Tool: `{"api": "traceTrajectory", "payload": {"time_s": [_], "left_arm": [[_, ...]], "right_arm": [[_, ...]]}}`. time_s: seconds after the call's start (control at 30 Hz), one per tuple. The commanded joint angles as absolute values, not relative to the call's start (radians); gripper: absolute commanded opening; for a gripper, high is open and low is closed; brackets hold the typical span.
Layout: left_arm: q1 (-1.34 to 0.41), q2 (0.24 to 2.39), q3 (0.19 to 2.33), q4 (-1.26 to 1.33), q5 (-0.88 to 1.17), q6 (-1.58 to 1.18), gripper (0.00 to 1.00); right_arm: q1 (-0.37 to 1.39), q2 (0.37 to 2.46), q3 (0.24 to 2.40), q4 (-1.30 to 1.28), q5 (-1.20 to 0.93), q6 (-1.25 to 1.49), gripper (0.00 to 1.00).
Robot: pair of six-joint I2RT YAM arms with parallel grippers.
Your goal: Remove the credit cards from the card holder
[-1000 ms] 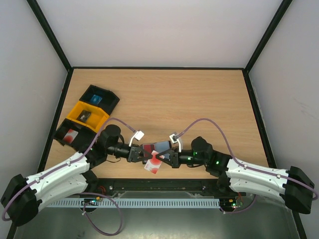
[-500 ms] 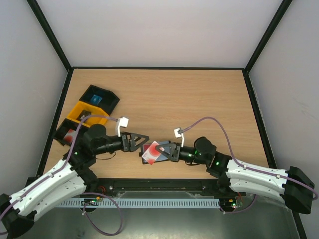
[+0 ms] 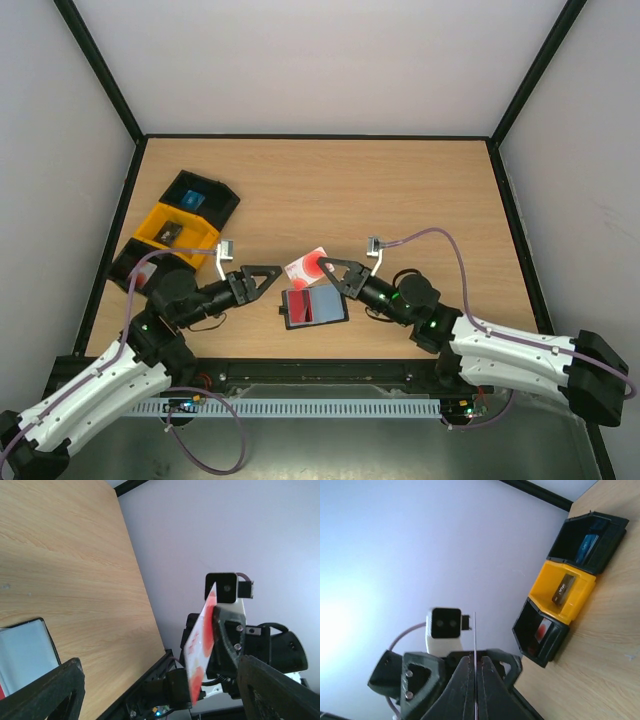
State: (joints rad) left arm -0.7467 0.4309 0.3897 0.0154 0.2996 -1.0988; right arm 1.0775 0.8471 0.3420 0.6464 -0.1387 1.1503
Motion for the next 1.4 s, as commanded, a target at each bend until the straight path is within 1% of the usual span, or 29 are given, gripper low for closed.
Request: {"api": "traceTrajectory", "payload": {"time_s": [0.0,0.03,0.17,0.33,0.43,0.53,0.77,0.87,1.07,1.13,1.27,1.37], "left_arm": [[-0.742,0.421,0.345,0.156,0.303,-1.186,0.79],[-0.742,0.43,0.341,0.172,0.308,-1.189,0.74],[-0.742,0.472,0.339,0.249,0.344,-1.205,0.64],[-0.742,0.506,0.338,0.285,0.355,-1.221,0.46],[-0.742,0.507,0.329,0.292,0.348,-1.227,0.31],[-0.742,0.501,0.318,0.305,0.341,-1.237,0.2],[-0.742,0.495,0.314,0.302,0.338,-1.233,0.03],[-0.742,0.494,0.316,0.298,0.337,-1.227,0.03],[-0.742,0.493,0.316,0.294,0.337,-1.208,0.03],[-0.742,0.494,0.315,0.289,0.334,-1.201,0.03],[-0.742,0.485,0.316,0.269,0.322,-1.186,0.03],[-0.742,0.463,0.32,0.229,0.299,-1.172,0.03]], "right_arm": [[1.081,0.897,0.399,0.752,-0.065,1.202,0.02],[1.08,0.911,0.408,0.755,-0.067,1.205,0.02],[1.08,0.957,0.421,0.798,-0.078,1.224,0.02],[1.08,0.982,0.416,0.818,-0.082,1.243,0.02],[1.08,0.986,0.411,0.822,-0.081,1.248,0.02],[1.08,0.988,0.411,0.82,-0.089,1.248,0.02],[1.08,0.988,0.393,0.814,-0.084,1.251,0.02],[1.08,0.99,0.391,0.81,-0.09,1.243,0.04],[1.08,0.99,0.372,0.808,-0.092,1.24,0.12],[1.08,0.988,0.368,0.809,-0.092,1.238,0.17],[1.08,0.976,0.354,0.783,-0.083,1.231,0.37],[1.08,0.954,0.344,0.745,-0.069,1.214,0.57]]}}
